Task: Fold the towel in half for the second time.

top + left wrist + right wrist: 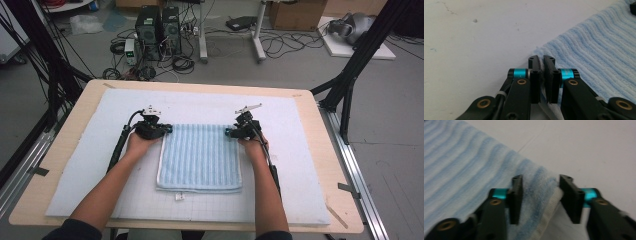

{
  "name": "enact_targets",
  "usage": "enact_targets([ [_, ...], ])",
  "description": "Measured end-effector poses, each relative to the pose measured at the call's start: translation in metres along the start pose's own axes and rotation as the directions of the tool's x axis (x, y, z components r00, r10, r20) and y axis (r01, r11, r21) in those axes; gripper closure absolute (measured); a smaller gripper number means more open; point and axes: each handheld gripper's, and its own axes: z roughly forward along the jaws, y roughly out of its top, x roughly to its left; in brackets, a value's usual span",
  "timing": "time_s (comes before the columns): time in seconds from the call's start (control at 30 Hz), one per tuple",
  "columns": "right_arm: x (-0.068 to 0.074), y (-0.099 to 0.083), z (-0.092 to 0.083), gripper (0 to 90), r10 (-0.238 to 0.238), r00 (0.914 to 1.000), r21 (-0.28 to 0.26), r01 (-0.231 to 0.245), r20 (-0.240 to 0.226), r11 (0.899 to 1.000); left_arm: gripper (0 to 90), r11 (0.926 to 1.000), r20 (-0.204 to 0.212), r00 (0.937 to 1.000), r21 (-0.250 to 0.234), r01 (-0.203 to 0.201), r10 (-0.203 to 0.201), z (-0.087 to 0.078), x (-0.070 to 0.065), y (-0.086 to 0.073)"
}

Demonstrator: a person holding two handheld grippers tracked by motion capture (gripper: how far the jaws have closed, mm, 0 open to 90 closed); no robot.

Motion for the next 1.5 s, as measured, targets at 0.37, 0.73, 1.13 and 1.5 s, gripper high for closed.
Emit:
enact_targets([
  [0.37,0.003,0.009,-0.006,82.7,-0.023,0.9996,-0.077,0.025,0.018,0.997,85.6,0.9923,-0.011,0.9962,-0.09,0.084,-0.086,-0.008,0.01,0.012],
  [0.73,0.005,0.007,-0.025,81.7,-0.005,1.0,-0.188,0.004,-0.008,0.982,85.2,0.9808,0.085,0.9891,-0.144,0.132,-0.121,-0.031,0.007,0.018],
  [1.13,0.022,-0.003,-0.056,81.7,-0.042,0.9983,-0.222,0.032,-0.039,0.975,85.2,0.9679,0.133,0.9852,-0.212,0.135,-0.109,-0.058,-0.009,0.003],
  [1.5,0.036,-0.026,-0.069,81.6,-0.064,0.9963,-0.238,0.049,-0.058,0.97,84.8,0.9645,0.172,0.9821,-0.237,0.117,-0.077,-0.078,-0.025,-0.013],
])
